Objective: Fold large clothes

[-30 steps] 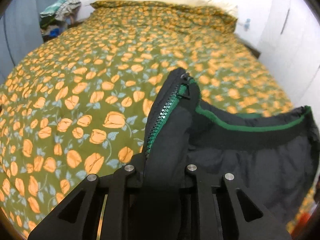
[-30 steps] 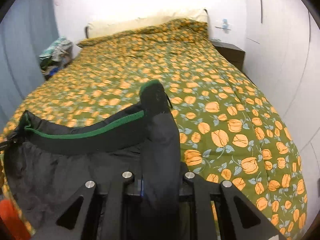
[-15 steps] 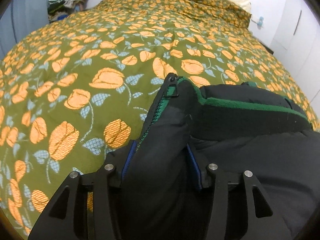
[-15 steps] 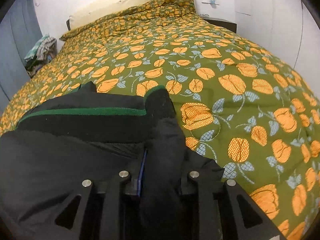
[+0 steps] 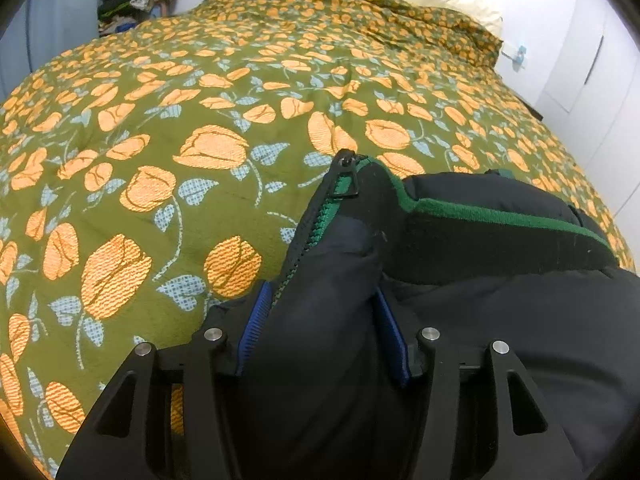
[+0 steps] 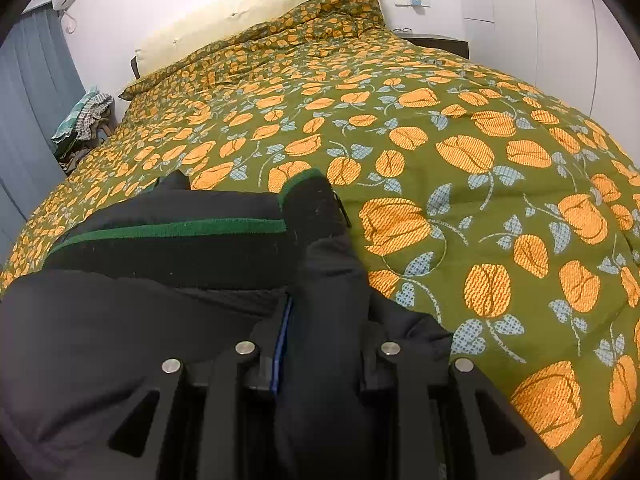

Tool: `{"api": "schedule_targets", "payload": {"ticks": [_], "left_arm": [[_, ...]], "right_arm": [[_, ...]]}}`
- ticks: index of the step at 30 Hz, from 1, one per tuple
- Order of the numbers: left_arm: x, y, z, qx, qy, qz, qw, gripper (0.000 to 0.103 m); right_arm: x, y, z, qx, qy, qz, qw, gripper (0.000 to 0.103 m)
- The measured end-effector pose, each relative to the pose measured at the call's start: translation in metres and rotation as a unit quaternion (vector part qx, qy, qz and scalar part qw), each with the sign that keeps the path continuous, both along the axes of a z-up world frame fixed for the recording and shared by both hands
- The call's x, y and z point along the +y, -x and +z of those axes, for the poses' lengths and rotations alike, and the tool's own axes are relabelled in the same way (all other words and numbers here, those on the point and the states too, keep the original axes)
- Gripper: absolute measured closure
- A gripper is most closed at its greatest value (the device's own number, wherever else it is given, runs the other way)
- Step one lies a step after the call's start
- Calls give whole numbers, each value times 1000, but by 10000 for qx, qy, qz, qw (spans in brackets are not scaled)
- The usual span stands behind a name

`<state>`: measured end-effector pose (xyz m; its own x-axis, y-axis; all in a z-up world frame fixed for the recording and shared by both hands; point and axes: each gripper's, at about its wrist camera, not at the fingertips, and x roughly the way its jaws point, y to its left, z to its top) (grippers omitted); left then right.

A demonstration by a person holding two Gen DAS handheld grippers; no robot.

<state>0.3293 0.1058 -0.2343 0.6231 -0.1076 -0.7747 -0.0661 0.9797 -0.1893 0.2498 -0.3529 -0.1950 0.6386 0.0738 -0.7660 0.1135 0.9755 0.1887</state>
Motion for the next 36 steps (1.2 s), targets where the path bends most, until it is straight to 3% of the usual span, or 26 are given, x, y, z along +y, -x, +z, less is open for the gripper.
{"api": "schedule_targets", "payload": {"ticks": [28,32,35,36], "left_arm": [[2,-1,0,2,22,13,10000,47],[4,-6,12,261,-31,-68,9996,42],[9,2,41,387,29,-277,9989,42],[10,9,55,264,129,-362,9989,41]], "right_arm": [[0,0,-1,2,-31,-2,10000,77],[-2,-3,5,137,-58,29,9999,77],[-9,-5,19,438,-228,97,9987,63],[-12,-4,25,517,-299,115,9981,50]]}}
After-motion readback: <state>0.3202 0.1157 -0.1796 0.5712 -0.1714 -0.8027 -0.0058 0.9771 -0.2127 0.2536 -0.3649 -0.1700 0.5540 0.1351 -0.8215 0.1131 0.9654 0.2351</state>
